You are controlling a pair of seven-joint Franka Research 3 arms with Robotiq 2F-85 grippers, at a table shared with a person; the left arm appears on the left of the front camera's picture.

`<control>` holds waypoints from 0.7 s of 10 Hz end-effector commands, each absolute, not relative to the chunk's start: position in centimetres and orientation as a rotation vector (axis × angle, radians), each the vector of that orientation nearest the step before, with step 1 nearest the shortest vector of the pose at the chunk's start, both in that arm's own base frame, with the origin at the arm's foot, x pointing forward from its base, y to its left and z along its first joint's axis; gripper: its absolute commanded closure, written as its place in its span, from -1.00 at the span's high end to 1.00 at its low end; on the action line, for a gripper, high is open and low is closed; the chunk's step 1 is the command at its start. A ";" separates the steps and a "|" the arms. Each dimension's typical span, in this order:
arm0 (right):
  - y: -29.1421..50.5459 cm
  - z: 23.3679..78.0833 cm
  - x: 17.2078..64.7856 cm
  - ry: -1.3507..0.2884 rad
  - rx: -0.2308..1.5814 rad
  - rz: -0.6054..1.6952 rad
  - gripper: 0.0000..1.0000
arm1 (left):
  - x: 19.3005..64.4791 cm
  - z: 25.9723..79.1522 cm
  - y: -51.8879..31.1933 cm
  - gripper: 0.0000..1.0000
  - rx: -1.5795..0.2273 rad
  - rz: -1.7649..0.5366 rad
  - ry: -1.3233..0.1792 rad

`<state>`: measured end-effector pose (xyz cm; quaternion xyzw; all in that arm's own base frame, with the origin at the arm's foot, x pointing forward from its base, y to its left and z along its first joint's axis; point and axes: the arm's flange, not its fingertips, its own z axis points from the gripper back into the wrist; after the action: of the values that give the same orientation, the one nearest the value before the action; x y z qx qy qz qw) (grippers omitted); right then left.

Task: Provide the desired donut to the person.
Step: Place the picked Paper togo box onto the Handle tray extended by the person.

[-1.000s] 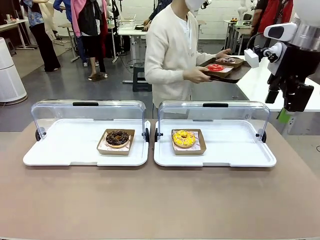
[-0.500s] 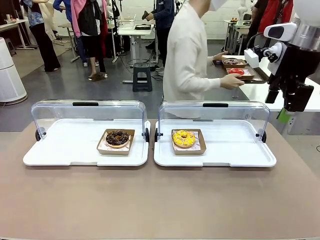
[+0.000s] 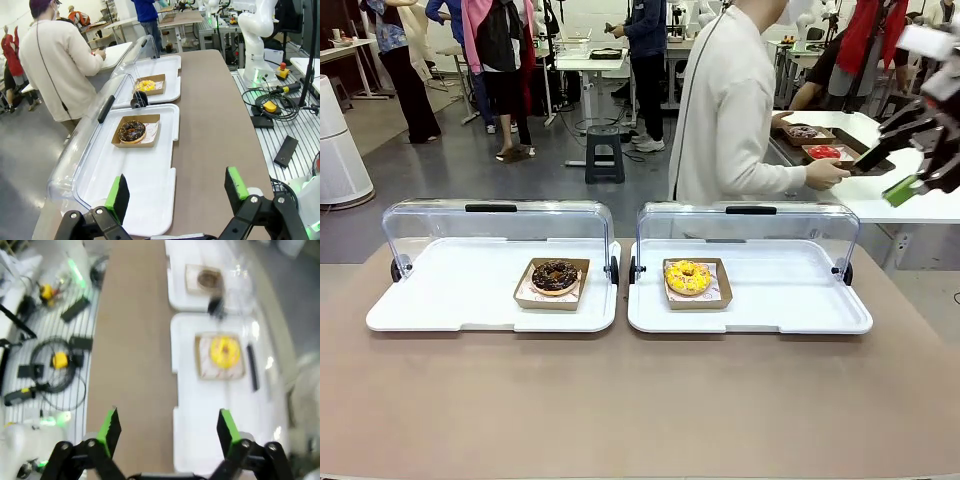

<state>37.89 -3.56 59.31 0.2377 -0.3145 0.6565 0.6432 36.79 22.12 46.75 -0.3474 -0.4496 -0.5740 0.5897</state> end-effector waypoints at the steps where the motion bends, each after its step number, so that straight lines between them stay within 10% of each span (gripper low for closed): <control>1: -7.3 56.2 38.5 -1.021 0.933 1.545 1.00 | 36.7 46.9 22.2 1.00 -0.812 -1.339 -1.056; 7: -20.0 48.4 34.9 -1.164 1.057 1.134 1.00 | 36.7 46.9 22.2 1.00 -0.812 -1.339 -1.056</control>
<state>34.01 -20.02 47.26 0.4501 -0.5048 0.4765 0.5618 36.79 22.11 46.76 -0.3474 -0.4495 -0.5741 0.5897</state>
